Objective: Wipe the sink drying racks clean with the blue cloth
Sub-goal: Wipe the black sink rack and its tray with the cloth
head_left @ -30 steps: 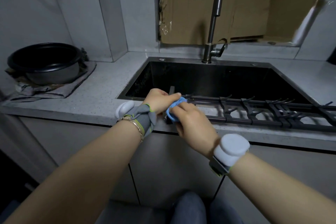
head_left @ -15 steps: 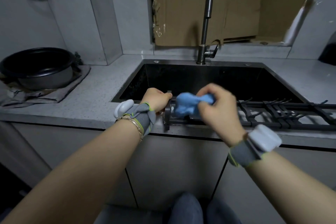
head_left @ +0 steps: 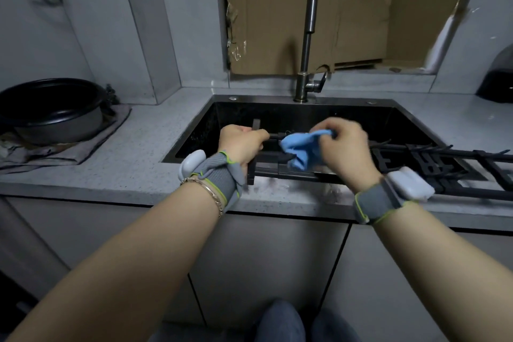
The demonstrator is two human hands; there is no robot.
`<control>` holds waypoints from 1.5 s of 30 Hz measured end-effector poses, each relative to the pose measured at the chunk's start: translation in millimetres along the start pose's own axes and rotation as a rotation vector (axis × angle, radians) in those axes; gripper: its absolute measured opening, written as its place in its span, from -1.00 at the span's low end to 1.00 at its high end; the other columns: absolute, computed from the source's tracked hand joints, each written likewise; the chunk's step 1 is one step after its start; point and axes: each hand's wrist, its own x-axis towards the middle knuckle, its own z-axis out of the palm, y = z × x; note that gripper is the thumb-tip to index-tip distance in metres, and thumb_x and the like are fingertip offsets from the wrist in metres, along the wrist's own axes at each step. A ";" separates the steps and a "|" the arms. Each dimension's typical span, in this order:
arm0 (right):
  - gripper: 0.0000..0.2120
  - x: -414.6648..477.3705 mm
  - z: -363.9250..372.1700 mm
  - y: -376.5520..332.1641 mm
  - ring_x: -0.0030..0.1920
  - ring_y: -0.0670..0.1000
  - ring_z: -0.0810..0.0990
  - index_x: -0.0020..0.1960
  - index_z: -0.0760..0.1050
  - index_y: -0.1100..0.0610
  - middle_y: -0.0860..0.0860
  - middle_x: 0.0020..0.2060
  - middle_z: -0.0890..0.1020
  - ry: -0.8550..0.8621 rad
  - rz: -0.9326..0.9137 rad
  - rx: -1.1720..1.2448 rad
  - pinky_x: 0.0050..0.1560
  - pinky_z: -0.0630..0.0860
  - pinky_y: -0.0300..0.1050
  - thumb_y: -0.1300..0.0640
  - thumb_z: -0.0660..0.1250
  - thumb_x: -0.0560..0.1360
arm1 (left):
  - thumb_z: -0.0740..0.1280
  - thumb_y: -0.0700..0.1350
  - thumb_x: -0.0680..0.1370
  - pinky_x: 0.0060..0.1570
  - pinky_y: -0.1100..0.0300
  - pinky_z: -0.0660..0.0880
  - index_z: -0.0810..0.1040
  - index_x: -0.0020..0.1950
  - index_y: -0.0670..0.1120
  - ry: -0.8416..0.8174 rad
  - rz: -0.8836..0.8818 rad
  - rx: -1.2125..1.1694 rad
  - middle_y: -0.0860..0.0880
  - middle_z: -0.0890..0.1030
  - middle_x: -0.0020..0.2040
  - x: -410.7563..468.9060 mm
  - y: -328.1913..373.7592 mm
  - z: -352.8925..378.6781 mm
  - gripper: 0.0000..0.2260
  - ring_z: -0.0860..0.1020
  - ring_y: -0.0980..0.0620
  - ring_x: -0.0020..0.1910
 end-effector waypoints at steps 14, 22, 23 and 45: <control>-0.74 66.1 -31.8 -40.3 0.04 0.13 0.46 0.08 0.50 0.12 0.13 0.04 0.56 -0.479 -0.251 -0.250 -0.01 0.38 -0.10 0.29 0.10 0.51 | 0.37 -0.19 0.48 -0.08 -0.02 0.50 0.46 -0.29 -0.06 0.039 0.243 -0.151 -0.10 0.50 -0.27 -6.8 38.1 0.8 -0.83 0.46 -0.03 -0.20; -0.73 83.6 -60.9 -34.8 0.10 0.15 0.50 0.11 0.54 0.22 0.17 0.08 0.58 -0.357 -0.104 -0.371 -0.08 0.32 -0.17 0.31 0.16 0.49 | 0.32 -0.01 0.29 -0.21 0.09 0.35 0.44 -0.15 -0.10 -0.007 0.205 -0.123 -0.10 0.41 -0.23 -8.2 50.8 4.0 -0.77 0.37 -0.01 -0.24; -0.71 82.3 -54.7 -40.9 0.10 0.09 0.49 0.14 0.54 0.19 0.12 0.09 0.57 -0.353 -0.117 -0.228 -0.04 0.33 -0.19 0.31 0.14 0.51 | 0.31 -0.01 0.28 -0.21 0.09 0.34 0.44 -0.12 -0.10 -0.016 0.196 -0.134 -0.10 0.40 -0.22 -8.5 53.8 4.4 -0.75 0.36 0.00 -0.23; -0.72 32.3 -57.0 -57.8 0.01 0.12 0.55 0.02 0.57 0.19 0.11 -0.06 0.62 -0.153 -0.538 -0.043 0.03 0.43 -0.09 0.38 0.23 0.38 | 0.38 -0.08 0.52 -0.22 0.11 0.35 0.37 -0.34 -0.06 0.024 0.238 -0.208 -0.08 0.43 -0.34 -2.2 65.6 4.5 -0.72 0.38 -0.01 -0.26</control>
